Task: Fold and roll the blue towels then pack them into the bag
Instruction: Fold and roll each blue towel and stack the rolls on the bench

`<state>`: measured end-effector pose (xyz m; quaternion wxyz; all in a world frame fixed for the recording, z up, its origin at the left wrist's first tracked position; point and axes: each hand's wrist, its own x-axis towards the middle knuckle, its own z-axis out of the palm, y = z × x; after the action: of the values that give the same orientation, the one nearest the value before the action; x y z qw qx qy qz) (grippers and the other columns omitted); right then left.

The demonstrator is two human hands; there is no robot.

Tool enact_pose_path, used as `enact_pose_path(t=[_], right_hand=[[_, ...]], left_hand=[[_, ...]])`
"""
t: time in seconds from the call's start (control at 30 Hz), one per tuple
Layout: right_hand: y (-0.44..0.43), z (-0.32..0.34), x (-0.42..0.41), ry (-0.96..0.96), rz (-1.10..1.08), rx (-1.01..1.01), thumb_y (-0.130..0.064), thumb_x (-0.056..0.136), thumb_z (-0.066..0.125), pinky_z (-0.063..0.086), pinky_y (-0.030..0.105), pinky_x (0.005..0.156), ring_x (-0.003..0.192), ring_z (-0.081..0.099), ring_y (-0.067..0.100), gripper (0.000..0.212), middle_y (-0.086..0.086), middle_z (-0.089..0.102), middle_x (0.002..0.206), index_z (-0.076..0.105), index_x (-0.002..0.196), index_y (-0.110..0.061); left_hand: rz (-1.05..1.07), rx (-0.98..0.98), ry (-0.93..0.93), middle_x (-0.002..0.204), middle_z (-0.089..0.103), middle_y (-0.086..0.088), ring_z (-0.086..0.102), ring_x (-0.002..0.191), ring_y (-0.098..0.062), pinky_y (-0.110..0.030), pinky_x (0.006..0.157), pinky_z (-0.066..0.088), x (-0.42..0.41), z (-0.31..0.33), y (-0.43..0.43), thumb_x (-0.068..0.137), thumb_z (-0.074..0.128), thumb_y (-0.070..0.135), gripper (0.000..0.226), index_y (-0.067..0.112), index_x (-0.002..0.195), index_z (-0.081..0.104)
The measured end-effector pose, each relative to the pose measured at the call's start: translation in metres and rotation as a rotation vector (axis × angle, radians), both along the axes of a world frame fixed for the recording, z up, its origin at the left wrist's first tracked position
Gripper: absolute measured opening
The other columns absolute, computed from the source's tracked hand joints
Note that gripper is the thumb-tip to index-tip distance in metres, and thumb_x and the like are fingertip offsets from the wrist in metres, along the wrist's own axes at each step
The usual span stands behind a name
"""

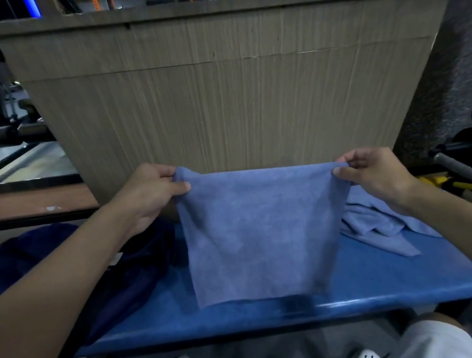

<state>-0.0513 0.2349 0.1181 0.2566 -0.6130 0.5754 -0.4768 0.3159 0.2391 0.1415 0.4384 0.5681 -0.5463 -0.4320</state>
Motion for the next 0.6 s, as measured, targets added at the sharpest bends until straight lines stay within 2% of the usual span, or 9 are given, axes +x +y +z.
enact_pose_path(t=[0.13, 0.2, 0.27, 0.3, 0.37, 0.43, 0.5, 0.6], right_hand=[[0.004, 0.004, 0.0, 0.066, 0.014, -0.006, -0.003, 0.087, 0.068, 0.044, 0.01, 0.053, 0.053, 0.054, -0.003, 0.008, 0.005, 0.063, 0.069, 0.066, 0.081, -0.005], [0.007, 0.006, 0.0, 0.114, 0.005, -0.012, -0.005, 0.089, 0.067, 0.042, 0.014, 0.054, 0.06, 0.053, 0.008, 0.007, 0.008, 0.062, 0.071, 0.066, 0.083, -0.002], [0.008, 0.009, -0.002, 0.168, 0.008, -0.014, -0.008, 0.091, 0.065, 0.041, 0.026, 0.058, 0.066, 0.049, 0.02, 0.011, 0.013, 0.06, 0.073, 0.064, 0.085, 0.002], [0.01, 0.01, -0.002, 0.199, 0.014, -0.016, -0.008, 0.092, 0.064, 0.04, 0.031, 0.062, 0.068, 0.048, 0.021, 0.013, 0.016, 0.06, 0.074, 0.064, 0.085, 0.004], [0.013, 0.013, -0.002, 0.27, 0.021, -0.017, -0.008, 0.093, 0.062, 0.038, 0.032, 0.067, 0.072, 0.05, 0.022, 0.016, 0.024, 0.062, 0.077, 0.063, 0.085, 0.006], [0.016, 0.015, -0.004, 0.295, 0.031, -0.016, -0.009, 0.093, 0.062, 0.039, 0.032, 0.067, 0.072, 0.05, 0.021, 0.018, 0.03, 0.064, 0.08, 0.063, 0.083, 0.005], [0.017, 0.016, -0.006, 0.287, 0.044, 0.0, -0.011, 0.092, 0.064, 0.04, 0.025, 0.061, 0.069, 0.052, 0.019, 0.017, 0.023, 0.064, 0.074, 0.065, 0.079, 0.0], [0.018, 0.019, -0.012, 0.25, 0.059, 0.051, -0.014, 0.092, 0.066, 0.038, 0.013, 0.048, 0.052, 0.048, 0.008, 0.017, -0.004, 0.058, 0.054, 0.064, 0.076, -0.006]], left_hand=[[0.087, -0.16, -0.119, 0.093, 0.068, -0.003, 0.064, 0.085, -0.009, -0.019, 0.077, 0.05, 0.001, 0.001, 0.001, 0.083, 0.072, -0.002, 0.042, 0.016, 0.118, 0.058], [0.096, -0.25, -0.253, 0.089, 0.067, 0.002, 0.062, 0.08, -0.004, -0.017, 0.075, 0.048, 0.004, 0.001, -0.001, 0.083, 0.074, 0.002, 0.033, 0.019, 0.11, 0.065], [0.098, -0.317, -0.373, 0.081, 0.067, 0.006, 0.061, 0.071, 0.003, -0.015, 0.071, 0.046, 0.005, 0.0, -0.002, 0.082, 0.075, 0.004, 0.023, 0.022, 0.095, 0.07], [0.088, -0.346, -0.418, 0.076, 0.067, 0.008, 0.059, 0.064, 0.007, -0.013, 0.066, 0.043, 0.005, 0.0, -0.003, 0.082, 0.075, 0.005, 0.021, 0.024, 0.089, 0.07], [0.045, -0.394, -0.512, 0.071, 0.066, 0.012, 0.057, 0.059, 0.011, -0.009, 0.06, 0.04, 0.006, 0.0, -0.003, 0.085, 0.073, 0.008, 0.019, 0.026, 0.083, 0.07], [0.008, -0.423, -0.582, 0.072, 0.066, 0.014, 0.058, 0.06, 0.006, -0.012, 0.062, 0.042, 0.008, 0.002, -0.002, 0.088, 0.07, 0.01, 0.019, 0.027, 0.081, 0.069], [-0.01, -0.411, -0.633, 0.072, 0.065, 0.013, 0.056, 0.062, 0.001, -0.02, 0.064, 0.042, 0.009, 0.005, -0.001, 0.09, 0.068, 0.011, 0.023, 0.03, 0.075, 0.066], [0.001, -0.331, -0.649, 0.055, 0.06, 0.005, 0.052, 0.047, -0.002, -0.013, 0.05, 0.038, 0.01, 0.009, 0.0, 0.089, 0.069, 0.014, 0.022, 0.024, 0.07, 0.066]])
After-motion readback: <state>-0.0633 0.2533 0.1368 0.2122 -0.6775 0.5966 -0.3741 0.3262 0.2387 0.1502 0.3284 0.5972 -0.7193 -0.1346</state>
